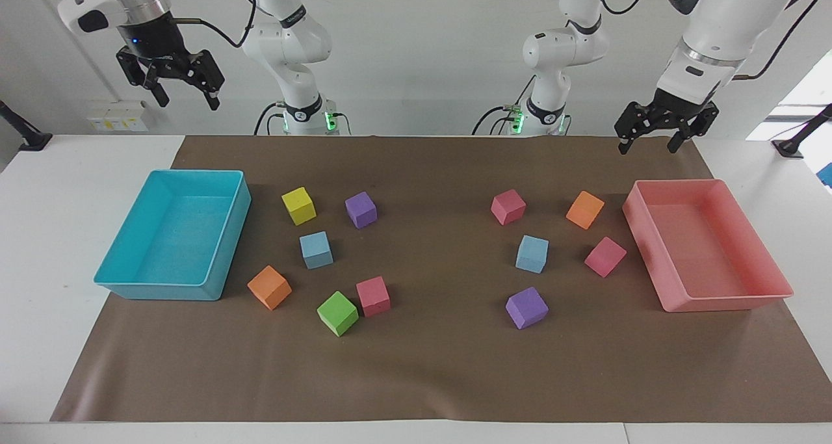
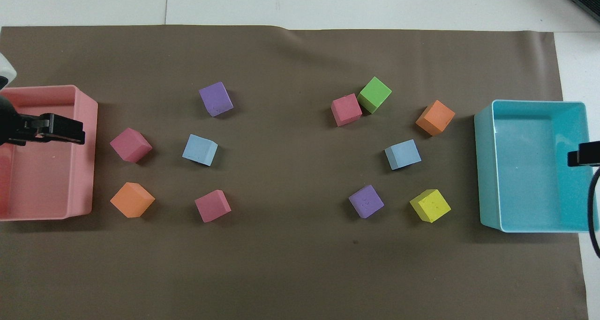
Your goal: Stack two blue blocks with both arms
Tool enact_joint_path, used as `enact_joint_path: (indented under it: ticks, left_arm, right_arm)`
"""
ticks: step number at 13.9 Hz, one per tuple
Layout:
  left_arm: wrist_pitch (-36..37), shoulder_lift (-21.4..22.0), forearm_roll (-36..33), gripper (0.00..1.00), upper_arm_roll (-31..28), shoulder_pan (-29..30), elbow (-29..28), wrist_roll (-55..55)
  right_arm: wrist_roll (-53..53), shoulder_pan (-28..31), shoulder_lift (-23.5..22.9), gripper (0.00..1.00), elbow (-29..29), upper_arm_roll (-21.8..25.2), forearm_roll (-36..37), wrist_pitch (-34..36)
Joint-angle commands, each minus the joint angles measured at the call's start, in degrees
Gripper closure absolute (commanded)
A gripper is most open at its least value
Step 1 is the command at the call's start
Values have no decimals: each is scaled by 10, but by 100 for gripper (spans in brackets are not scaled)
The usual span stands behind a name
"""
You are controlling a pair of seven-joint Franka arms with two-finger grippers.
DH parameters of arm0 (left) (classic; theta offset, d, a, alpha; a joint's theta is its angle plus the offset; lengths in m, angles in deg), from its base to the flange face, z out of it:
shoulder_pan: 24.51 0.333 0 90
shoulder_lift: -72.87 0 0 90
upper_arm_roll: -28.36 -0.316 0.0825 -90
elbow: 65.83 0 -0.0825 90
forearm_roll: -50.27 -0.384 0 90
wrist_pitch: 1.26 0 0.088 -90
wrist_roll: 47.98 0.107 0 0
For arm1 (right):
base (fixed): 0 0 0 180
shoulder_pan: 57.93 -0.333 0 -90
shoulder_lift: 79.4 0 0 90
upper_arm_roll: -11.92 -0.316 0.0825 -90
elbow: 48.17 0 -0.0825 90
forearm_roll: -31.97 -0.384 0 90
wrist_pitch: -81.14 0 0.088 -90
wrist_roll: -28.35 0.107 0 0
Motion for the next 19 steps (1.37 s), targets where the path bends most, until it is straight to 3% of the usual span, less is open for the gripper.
enact_joint_path:
  ticks: [1, 16, 19]
  left_arm:
    - [7, 6, 9, 0, 1, 6, -2, 5]
    - [7, 6, 9, 0, 0, 7, -2, 4]
    - [7, 6, 9, 0, 0, 6, -2, 4]
  right_arm:
    - [6, 4, 12, 0, -12, -6, 13, 1]
    - [7, 2, 11, 0, -34, -6, 10, -20]
    - [3, -17, 4, 0, -60, -7, 6, -61]
